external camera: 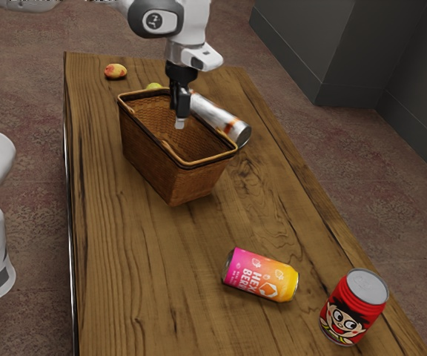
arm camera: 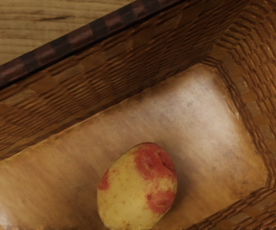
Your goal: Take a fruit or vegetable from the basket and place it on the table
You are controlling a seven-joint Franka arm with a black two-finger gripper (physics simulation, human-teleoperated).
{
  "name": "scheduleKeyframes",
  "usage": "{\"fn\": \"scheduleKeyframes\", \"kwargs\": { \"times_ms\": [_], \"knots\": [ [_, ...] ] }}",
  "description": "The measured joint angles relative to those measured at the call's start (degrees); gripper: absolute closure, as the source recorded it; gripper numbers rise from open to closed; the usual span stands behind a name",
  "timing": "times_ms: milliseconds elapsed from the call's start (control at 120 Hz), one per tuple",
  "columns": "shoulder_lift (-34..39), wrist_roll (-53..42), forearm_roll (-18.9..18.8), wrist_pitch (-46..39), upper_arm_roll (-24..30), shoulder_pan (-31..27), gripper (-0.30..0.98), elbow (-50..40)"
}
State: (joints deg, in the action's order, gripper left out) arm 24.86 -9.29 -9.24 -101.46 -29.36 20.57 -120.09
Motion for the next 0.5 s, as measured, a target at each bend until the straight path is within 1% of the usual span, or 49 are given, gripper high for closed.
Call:
{"fn": "scheduleKeyframes", "kwargs": {
  "times_ms": [200, 317, 500],
  "knots": [
    [4.3, -0.8, -3.7, -3.8, -2.4, -0.1, 0.0, -6.8],
    [4.2, -1.2, -5.5, -5.8, -5.1, 0.3, 0.0, -8.3],
    [2.9, -1.6, -6.5, -7.4, -5.6, 0.6, 0.0, -8.1]
  ]
}}
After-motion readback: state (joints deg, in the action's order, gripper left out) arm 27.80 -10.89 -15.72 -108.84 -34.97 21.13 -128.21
